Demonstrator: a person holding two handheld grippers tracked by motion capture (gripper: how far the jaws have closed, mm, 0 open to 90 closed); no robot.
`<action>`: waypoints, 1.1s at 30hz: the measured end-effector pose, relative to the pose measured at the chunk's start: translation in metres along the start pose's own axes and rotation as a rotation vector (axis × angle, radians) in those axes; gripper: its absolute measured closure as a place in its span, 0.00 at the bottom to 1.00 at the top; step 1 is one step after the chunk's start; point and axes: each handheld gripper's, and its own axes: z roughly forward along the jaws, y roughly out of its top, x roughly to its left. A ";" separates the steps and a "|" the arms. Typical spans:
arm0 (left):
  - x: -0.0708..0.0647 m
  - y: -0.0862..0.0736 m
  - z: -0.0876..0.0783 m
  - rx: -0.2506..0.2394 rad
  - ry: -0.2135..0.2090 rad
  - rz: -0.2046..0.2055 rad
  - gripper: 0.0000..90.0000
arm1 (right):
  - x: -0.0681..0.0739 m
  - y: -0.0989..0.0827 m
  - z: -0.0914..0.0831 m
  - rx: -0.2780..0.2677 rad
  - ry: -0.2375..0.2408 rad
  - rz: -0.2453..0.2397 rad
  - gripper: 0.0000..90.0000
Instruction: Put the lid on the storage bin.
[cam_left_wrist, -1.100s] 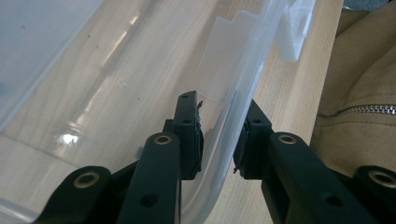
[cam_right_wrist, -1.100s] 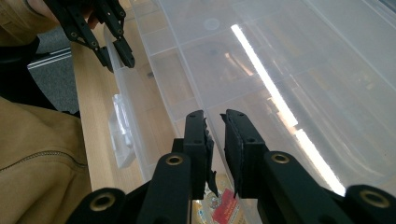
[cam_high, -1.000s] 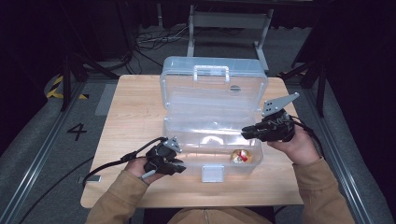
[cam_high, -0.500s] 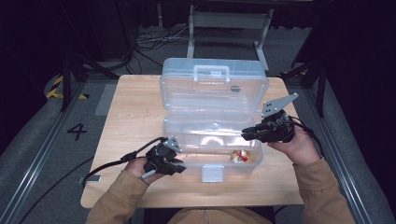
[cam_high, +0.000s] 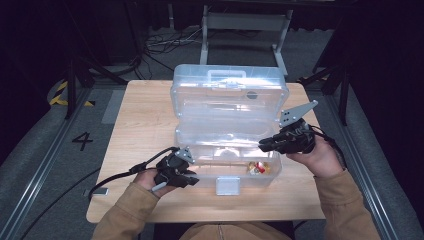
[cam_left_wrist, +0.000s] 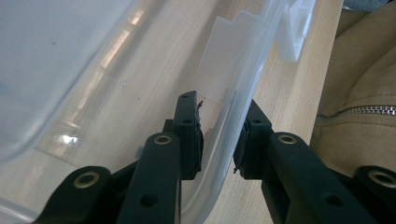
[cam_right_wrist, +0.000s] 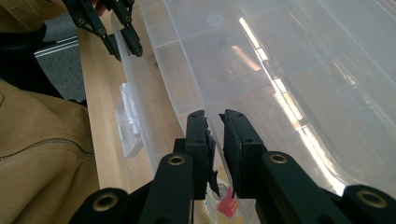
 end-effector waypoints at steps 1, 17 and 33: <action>0.000 0.000 0.000 0.000 0.002 0.001 0.82 | 0.000 0.000 0.000 0.000 0.002 -0.001 0.89; 0.001 0.001 0.000 0.002 -0.010 -0.022 0.82 | 0.001 0.000 0.001 0.008 0.006 -0.014 0.89; 0.002 0.001 -0.032 -0.115 -0.056 -0.035 0.78 | 0.001 0.000 0.001 0.007 0.007 -0.017 0.90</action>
